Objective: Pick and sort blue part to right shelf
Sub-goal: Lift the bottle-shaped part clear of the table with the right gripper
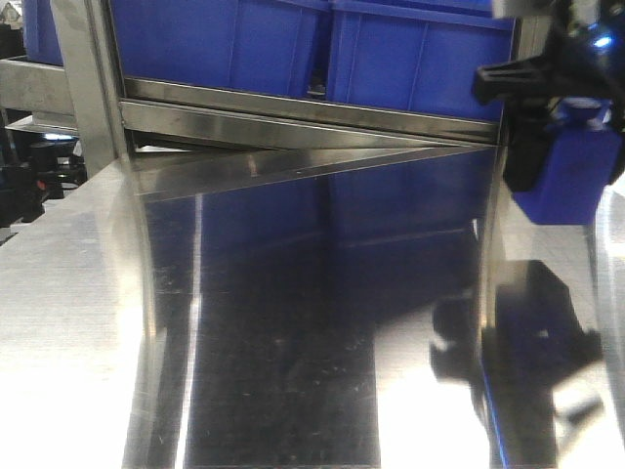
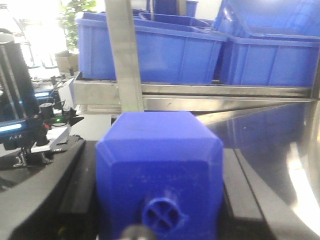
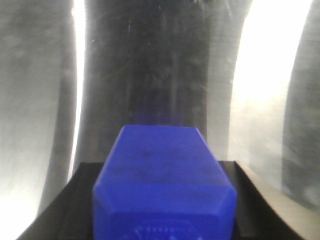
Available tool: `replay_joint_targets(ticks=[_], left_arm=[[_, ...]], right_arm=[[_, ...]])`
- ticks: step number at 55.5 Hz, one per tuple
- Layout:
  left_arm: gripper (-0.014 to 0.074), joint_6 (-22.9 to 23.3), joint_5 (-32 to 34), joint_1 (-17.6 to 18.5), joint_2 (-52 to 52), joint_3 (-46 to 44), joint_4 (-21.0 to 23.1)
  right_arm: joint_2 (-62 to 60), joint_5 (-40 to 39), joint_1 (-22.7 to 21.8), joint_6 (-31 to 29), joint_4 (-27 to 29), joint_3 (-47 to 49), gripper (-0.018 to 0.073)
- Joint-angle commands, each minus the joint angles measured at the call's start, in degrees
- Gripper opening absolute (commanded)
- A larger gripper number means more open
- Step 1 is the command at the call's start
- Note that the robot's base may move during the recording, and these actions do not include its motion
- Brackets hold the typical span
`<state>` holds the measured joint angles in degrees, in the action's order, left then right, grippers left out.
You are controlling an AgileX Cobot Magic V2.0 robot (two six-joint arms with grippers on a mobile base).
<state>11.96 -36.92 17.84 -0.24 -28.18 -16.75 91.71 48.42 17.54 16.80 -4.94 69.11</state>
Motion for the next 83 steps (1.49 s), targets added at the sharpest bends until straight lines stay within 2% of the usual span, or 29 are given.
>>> replay_joint_targets(ticks=[1,6,25,41,66,83], left_arm=[[0.0258,0.9,2.3,0.3,-1.3,-0.9,-1.0],[0.0258,0.9,1.5,0.3,-1.3,0.0,-0.6],[0.0258,0.9,5.2,0.3,-1.4,1.1,-0.8],[0.0258,0.9,5.0,0.3,-1.4,1.1,-1.1],[0.0258,0.9,4.2,0.3,-1.4,1.1,-0.6],[0.0258,0.9,4.2,0.3,-1.3,1.1,-0.6]], right_arm=[[-8.2,-5.1,-0.3,-2.3,-1.4,-3.0,0.0227],[-14.5,-8.2,-0.2,-4.2,-1.5,-7.7,0.0227],[-42.0,-19.2,-0.2,-9.4,-2.3,-26.4,0.0227],[-67.6,-21.3,-0.2,-12.3,-3.7,-39.0,0.0227],[-92.1,-17.6,-0.2,-12.3,-3.8,-42.2,0.0227],[-93.0,-17.8,-0.3,-12.3,-3.5,-42.0,0.0227]])
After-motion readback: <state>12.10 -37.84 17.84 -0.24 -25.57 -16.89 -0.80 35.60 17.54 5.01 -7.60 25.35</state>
